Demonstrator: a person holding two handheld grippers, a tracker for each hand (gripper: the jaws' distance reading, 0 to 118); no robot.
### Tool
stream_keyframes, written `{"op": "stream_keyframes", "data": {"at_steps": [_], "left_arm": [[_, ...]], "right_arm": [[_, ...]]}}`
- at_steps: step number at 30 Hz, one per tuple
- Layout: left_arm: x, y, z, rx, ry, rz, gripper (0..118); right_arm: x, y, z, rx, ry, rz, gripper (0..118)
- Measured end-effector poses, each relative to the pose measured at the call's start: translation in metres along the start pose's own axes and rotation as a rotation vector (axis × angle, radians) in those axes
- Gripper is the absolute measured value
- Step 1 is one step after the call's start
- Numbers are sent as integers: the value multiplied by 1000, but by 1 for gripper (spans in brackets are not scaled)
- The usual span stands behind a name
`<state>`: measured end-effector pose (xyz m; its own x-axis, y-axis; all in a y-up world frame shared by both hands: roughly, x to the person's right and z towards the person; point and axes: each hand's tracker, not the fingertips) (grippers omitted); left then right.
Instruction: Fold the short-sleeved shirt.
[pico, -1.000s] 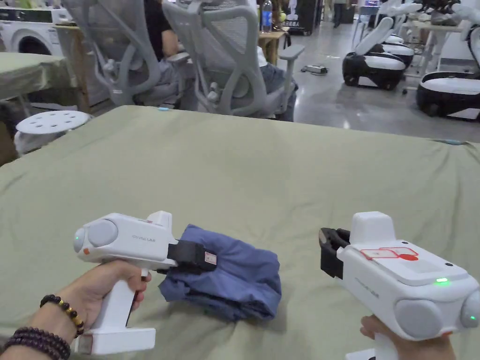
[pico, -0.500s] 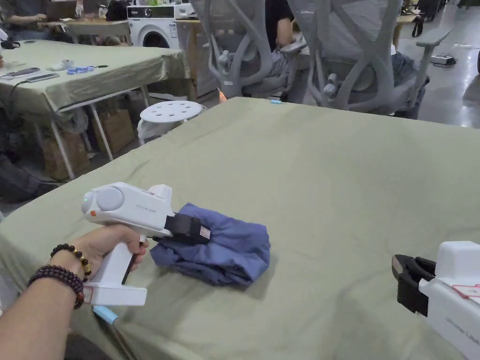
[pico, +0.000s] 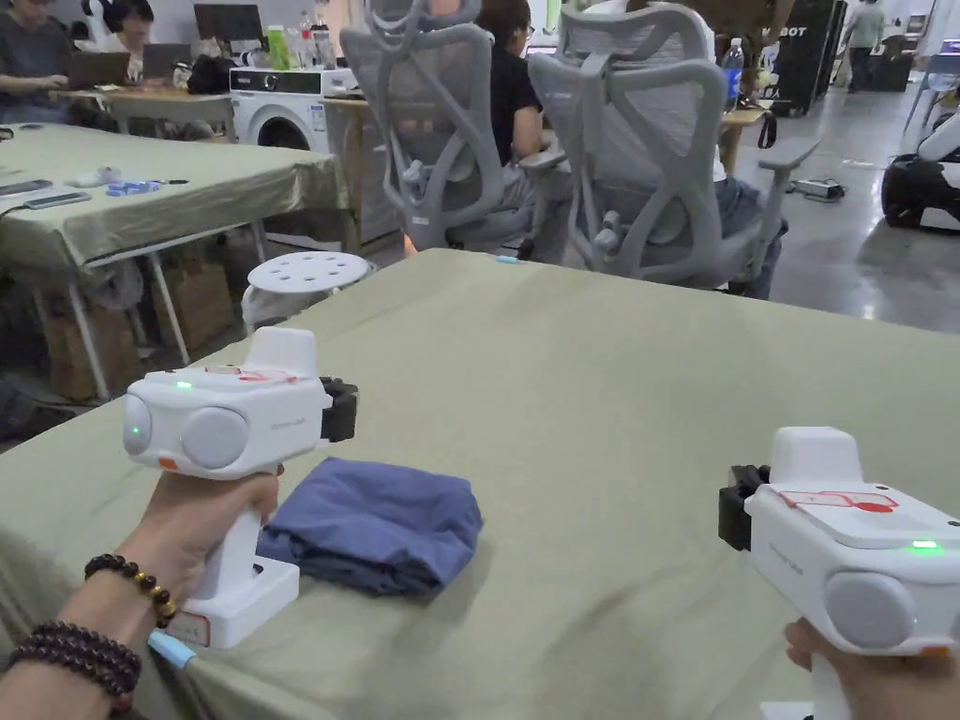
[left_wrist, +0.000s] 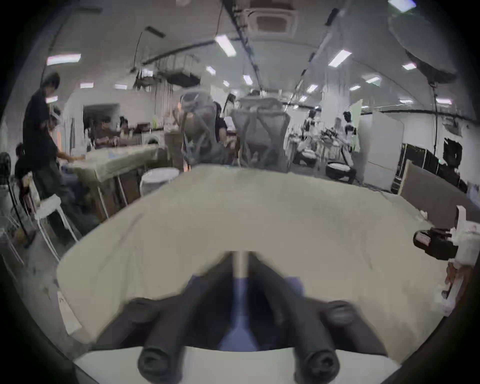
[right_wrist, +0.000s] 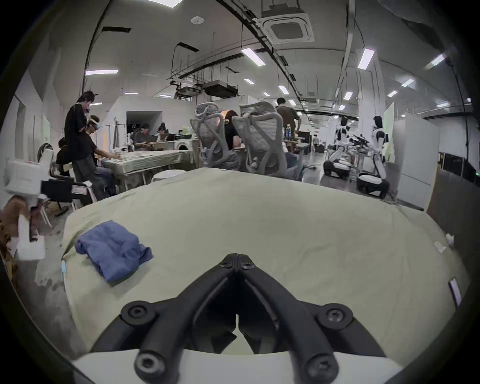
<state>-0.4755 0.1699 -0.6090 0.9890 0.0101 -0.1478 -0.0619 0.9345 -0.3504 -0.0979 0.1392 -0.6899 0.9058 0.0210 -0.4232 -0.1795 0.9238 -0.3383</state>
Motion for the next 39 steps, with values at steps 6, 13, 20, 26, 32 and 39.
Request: {"op": "stream_keyframes", "data": {"at_steps": [6,13,20,26,32,39], "left_arm": [[129,7,54,172,-27,-45,0],[288,0,91,297,-126,-79,0],[376,-49,121,354,-223,-98,0],[391,-87,128,354,-207,-120,0],[397,-97,116,319,-205,-122,0],[404,-91,115,330,-203,-125,0]], "right_arm": [[57,24,81,88,-72,-20,0],[157,2,205,145,-327,31,0],[216,-68,280,189,-509,9,0],[228,-108,297,211,-515,-58,0],[233,-116,286,196,-531,-85,0],[236,-116,288,202,-533,-88,0]]}}
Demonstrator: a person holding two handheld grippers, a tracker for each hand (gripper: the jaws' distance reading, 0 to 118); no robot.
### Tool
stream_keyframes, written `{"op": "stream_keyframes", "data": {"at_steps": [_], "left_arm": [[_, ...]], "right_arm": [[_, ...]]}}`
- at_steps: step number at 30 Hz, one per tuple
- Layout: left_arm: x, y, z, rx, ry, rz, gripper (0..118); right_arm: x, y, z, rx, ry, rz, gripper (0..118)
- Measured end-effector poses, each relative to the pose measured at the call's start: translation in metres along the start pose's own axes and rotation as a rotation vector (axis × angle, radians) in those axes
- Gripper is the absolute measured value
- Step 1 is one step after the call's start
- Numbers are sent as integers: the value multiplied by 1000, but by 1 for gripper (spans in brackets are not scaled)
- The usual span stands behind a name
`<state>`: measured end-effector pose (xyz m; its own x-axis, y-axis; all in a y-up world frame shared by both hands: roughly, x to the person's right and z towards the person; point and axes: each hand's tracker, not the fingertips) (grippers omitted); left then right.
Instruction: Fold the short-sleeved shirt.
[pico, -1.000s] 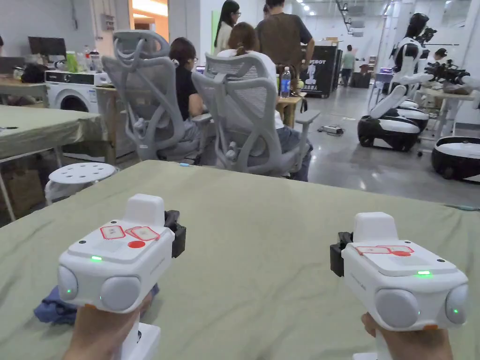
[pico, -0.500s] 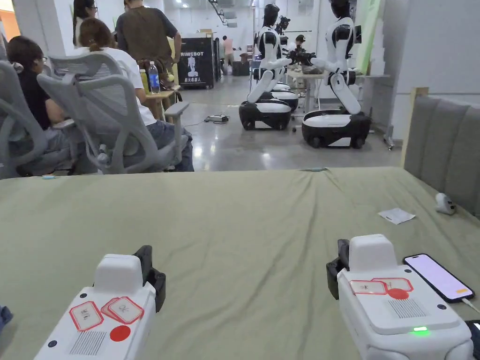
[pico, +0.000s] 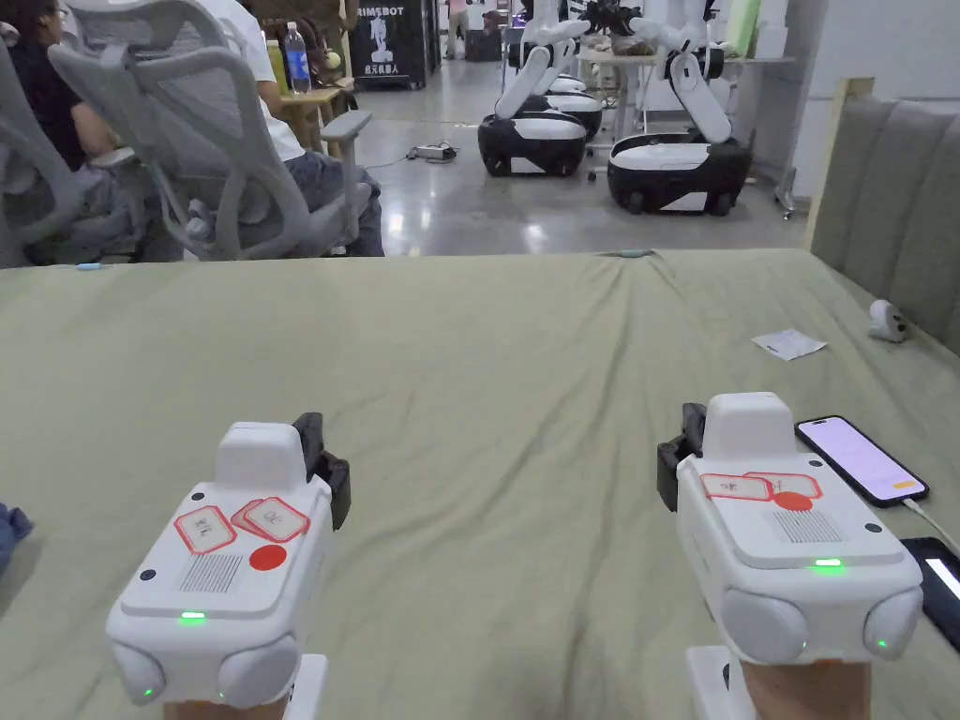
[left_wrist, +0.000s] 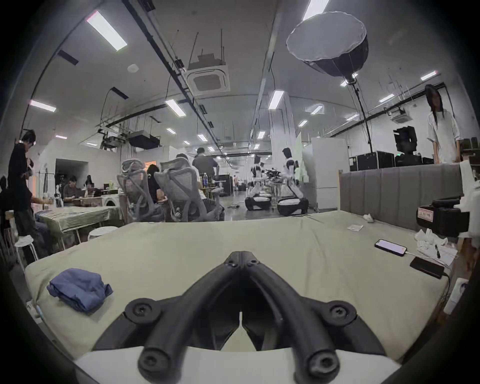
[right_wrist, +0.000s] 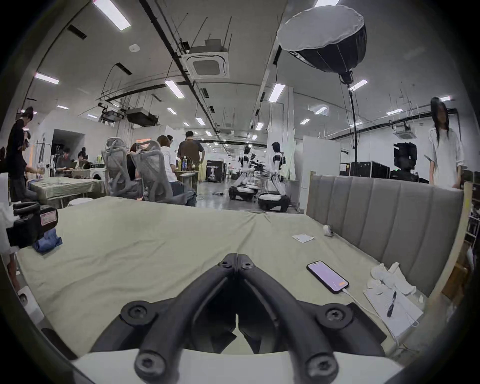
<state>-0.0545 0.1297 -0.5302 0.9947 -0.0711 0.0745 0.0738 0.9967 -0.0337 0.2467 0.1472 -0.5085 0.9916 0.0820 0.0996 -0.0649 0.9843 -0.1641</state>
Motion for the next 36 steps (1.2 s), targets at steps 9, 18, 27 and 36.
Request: {"op": "stream_keyframes", "data": {"at_steps": [9,18,27,36], "left_arm": [[-1,2,-2,-3,2,2,0],[-1,1,-2,-13,-6,24,15],[3,-1,-4,11,9,8,118],[0,-1,-3,2,9,10,118]], "right_arm": [[4,1,-2,-18,-26,14,0],[1,2,-1,-17,-16,13,6],[-4,-1,-5,-7,2,-9,118],[-2,0,-5,-9,-11,-5,118]]}}
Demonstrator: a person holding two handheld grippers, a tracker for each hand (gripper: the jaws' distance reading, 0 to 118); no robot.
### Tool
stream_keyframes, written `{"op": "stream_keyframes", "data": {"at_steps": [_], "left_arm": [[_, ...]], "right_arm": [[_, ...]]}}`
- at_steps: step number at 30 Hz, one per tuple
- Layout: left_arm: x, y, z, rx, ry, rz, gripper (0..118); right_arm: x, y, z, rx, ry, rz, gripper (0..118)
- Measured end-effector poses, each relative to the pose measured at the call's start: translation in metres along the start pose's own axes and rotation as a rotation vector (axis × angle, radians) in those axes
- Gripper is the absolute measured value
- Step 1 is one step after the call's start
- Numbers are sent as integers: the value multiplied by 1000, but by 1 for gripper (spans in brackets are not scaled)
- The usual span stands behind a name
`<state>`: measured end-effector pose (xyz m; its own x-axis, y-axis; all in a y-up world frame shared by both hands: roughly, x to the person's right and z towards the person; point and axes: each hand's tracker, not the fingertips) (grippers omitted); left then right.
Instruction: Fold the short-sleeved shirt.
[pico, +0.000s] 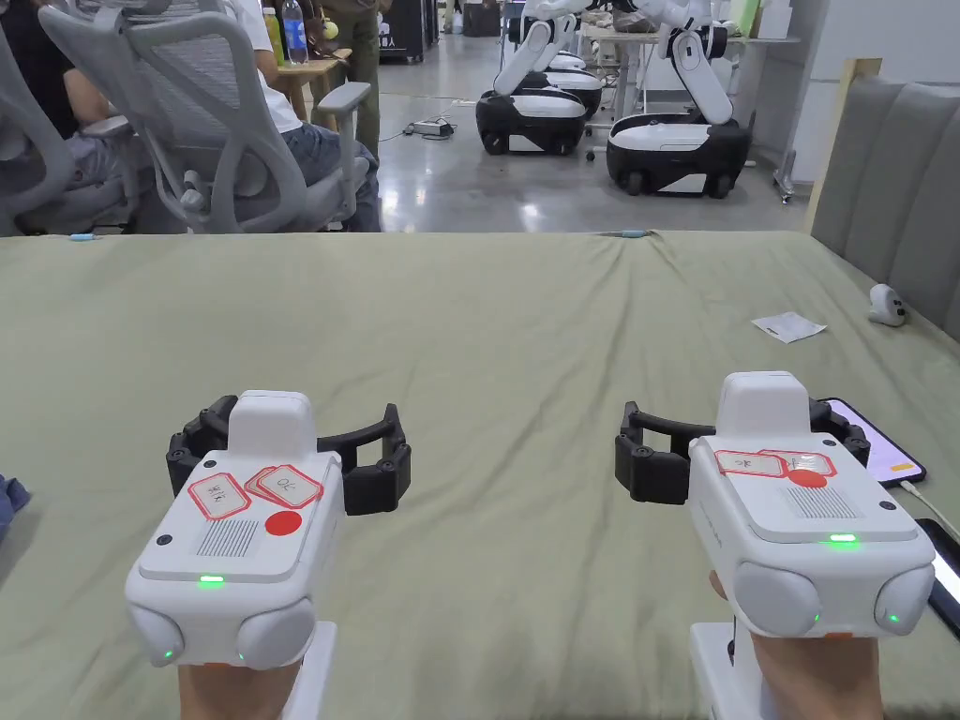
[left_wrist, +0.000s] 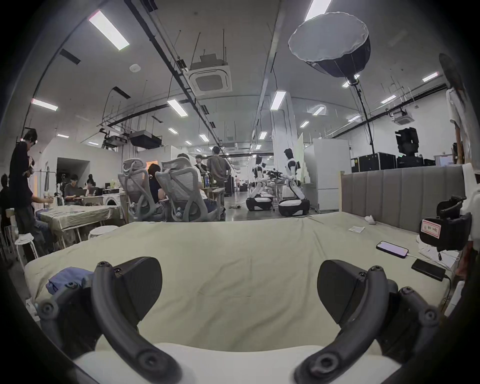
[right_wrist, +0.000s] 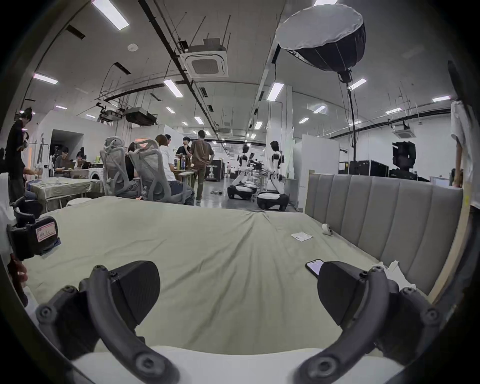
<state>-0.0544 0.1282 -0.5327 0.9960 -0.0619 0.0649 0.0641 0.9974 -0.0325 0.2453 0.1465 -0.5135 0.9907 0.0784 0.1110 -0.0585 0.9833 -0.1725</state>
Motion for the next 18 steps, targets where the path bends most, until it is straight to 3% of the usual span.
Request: {"op": "stream_keyframes", "data": {"at_steps": [18], "left_arm": [[2,2,5,1,-5,-7,118]], "right_arm": [[7,-2,8,17,-14,-13,118]]}}
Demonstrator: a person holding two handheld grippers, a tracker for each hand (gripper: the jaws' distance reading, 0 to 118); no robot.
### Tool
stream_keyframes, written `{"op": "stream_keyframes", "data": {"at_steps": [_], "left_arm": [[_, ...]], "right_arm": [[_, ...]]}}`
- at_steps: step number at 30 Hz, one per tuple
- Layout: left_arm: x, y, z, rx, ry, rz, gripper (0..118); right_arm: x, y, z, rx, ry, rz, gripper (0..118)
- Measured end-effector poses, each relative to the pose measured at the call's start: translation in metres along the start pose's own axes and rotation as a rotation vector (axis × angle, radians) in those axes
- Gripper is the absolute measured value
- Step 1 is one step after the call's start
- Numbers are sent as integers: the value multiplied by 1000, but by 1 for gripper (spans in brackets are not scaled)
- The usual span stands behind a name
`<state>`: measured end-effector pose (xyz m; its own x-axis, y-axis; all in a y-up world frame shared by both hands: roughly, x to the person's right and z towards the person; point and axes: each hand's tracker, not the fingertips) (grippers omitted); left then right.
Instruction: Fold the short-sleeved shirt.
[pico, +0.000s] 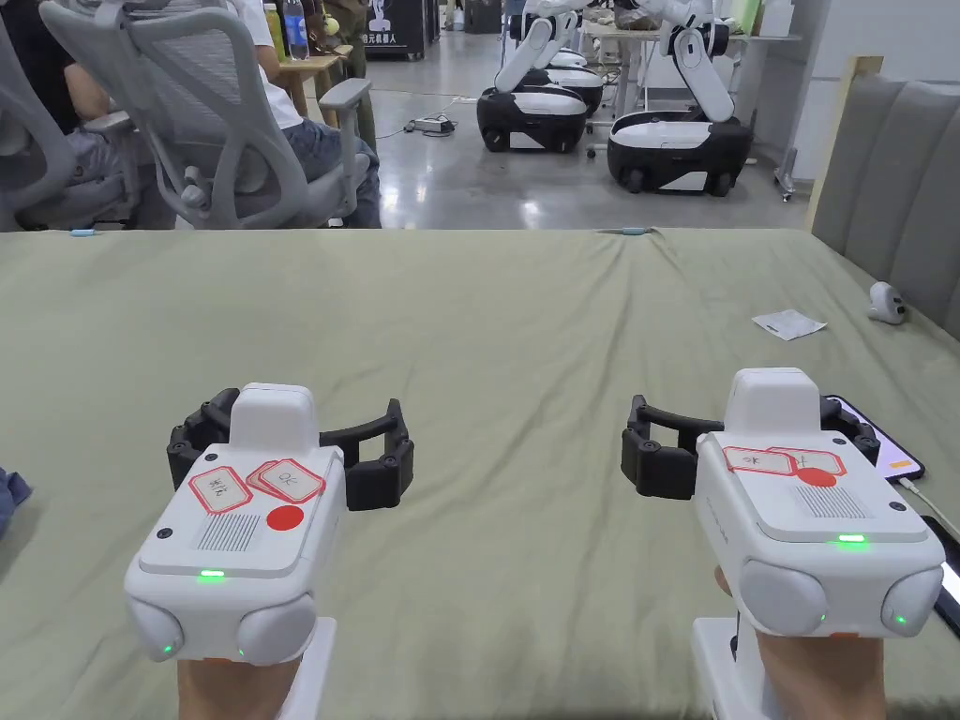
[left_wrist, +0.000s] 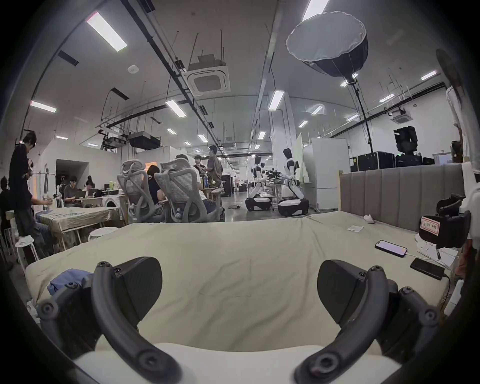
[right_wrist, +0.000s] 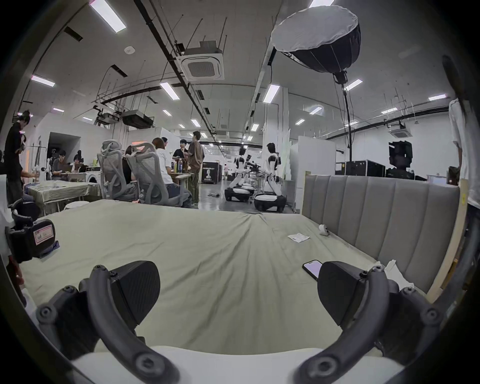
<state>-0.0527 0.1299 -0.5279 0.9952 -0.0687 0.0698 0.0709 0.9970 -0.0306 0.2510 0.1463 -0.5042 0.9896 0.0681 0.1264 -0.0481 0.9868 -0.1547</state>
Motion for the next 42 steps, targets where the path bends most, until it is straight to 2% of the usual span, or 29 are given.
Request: {"op": "stream_keyframes", "data": {"at_steps": [13,34,42], "left_arm": [[-2,0,0,-3,5,-1,118],[-6,-3,1,-2,10,2,118],[-7,-6,-1,-9,13,-6,118]], "right_arm": [[-5,0,-1,-8,-2,12,118],[-6,-4,-1,-17,-5,-25,118],[-7,-5,-4,-20,-9,-14,118]]}}
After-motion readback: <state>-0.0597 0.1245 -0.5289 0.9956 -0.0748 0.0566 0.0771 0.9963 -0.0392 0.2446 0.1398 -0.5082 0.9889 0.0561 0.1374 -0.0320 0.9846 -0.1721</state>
